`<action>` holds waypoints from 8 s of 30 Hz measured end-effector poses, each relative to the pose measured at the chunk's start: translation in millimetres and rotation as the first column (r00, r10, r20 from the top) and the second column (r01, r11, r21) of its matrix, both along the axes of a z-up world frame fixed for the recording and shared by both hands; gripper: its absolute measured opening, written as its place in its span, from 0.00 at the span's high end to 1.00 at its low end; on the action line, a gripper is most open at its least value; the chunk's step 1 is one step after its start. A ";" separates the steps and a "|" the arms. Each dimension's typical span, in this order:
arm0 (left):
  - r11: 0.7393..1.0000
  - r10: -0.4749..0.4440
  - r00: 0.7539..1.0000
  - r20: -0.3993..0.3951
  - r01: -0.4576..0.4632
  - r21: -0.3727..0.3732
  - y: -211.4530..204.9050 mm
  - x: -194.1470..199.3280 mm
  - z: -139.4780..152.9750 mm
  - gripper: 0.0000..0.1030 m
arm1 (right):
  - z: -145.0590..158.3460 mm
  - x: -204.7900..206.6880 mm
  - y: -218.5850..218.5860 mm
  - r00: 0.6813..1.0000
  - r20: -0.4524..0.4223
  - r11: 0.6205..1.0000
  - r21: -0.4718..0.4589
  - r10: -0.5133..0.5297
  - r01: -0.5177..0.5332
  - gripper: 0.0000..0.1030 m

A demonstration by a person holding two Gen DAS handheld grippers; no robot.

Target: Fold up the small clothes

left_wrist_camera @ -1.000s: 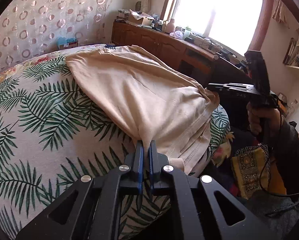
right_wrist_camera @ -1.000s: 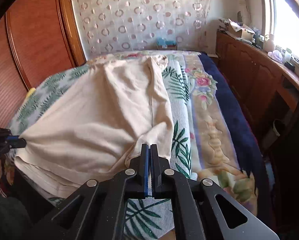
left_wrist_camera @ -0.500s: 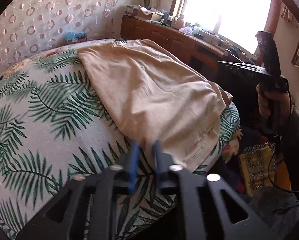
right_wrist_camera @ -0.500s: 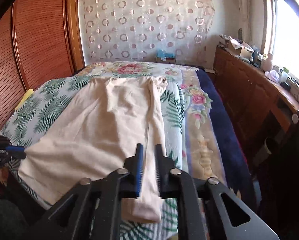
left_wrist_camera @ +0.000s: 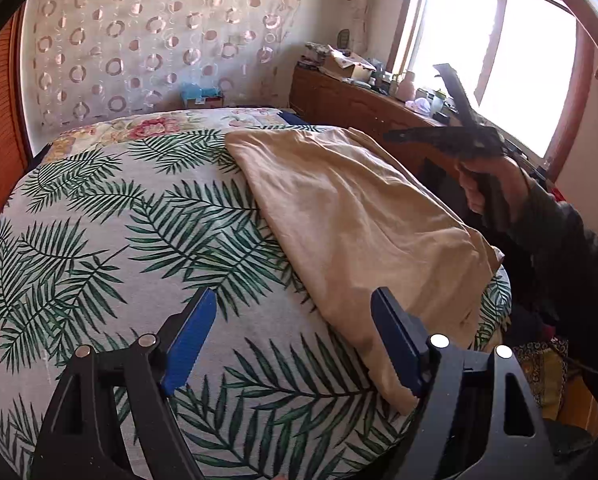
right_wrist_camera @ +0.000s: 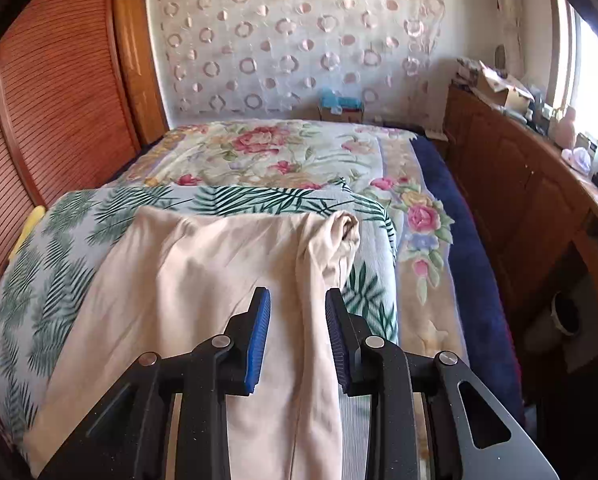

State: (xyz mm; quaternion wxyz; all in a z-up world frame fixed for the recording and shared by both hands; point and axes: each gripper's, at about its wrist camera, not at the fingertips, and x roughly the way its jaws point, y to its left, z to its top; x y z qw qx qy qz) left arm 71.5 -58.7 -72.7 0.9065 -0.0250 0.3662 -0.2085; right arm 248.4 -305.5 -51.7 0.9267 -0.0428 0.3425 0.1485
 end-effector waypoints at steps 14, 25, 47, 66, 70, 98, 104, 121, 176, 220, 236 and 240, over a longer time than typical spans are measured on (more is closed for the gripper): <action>1.000 -0.023 0.999 -0.024 0.023 0.003 -2.0 -6.7 -14.7 0.22 | -7.6 72.5 -19.6 0.972 -0.089 0.976 -0.010 -0.216 0.216 0.87; 0.998 -0.044 0.999 -0.030 0.045 0.037 -20.8 -7.7 -16.4 0.22 | -4.6 -56.2 -23.8 0.999 0.013 0.998 -0.049 -0.046 0.046 0.54; 0.994 -0.079 0.994 -0.072 0.084 0.063 -38.2 -6.9 -26.1 0.22 | -25.1 -185.7 -68.9 0.993 -0.118 1.000 -0.012 0.009 -0.010 0.53; 0.989 -0.112 0.986 -0.123 0.123 0.080 -50.2 -6.1 -39.9 0.22 | -30.2 -192.7 -60.5 0.992 -0.129 0.998 -0.067 -0.007 -0.001 0.50; 0.989 -0.110 0.987 -0.118 0.120 0.087 -50.8 -6.7 -39.8 0.22 | -31.7 -192.4 -62.1 0.991 -0.131 0.999 -0.050 -0.022 0.015 0.47; 0.973 -0.221 0.968 -0.115 0.227 0.045 -59.0 -23.7 -37.7 0.62 | -21.2 -217.1 -36.8 0.994 -0.051 0.994 -0.040 0.096 -0.098 0.91; 0.965 -0.252 0.966 -0.058 0.255 0.068 -64.0 -30.3 -23.4 0.95 | -0.9 -223.6 -37.0 0.995 0.018 0.995 -0.030 0.097 -0.096 0.91; 0.994 -0.099 0.984 0.150 0.105 -0.031 -32.8 87.5 68.2 0.95 | 72.7 -137.9 -15.5 0.969 0.222 0.993 -0.071 0.113 -0.099 0.92; 0.991 0.079 0.997 0.023 -0.081 0.111 -12.2 261.5 7.9 0.25 | 31.9 75.9 -26.7 0.989 0.074 0.989 0.056 0.130 -0.134 0.98; 0.997 -0.071 0.980 -0.184 0.064 -0.045 -45.9 285.9 -33.2 0.86 | 10.0 69.6 -24.6 0.981 -0.159 0.989 0.114 0.111 -0.093 0.86; 0.992 0.069 0.994 0.090 -0.058 -0.116 45.1 195.8 59.7 0.88 | 85.0 23.0 46.5 0.951 0.136 0.955 0.064 0.279 -0.289 0.90; 0.981 0.174 0.978 0.116 -0.162 -0.107 95.2 171.5 56.4 0.88 | 91.0 32.9 95.7 0.915 0.159 0.923 0.051 0.370 -0.382 0.90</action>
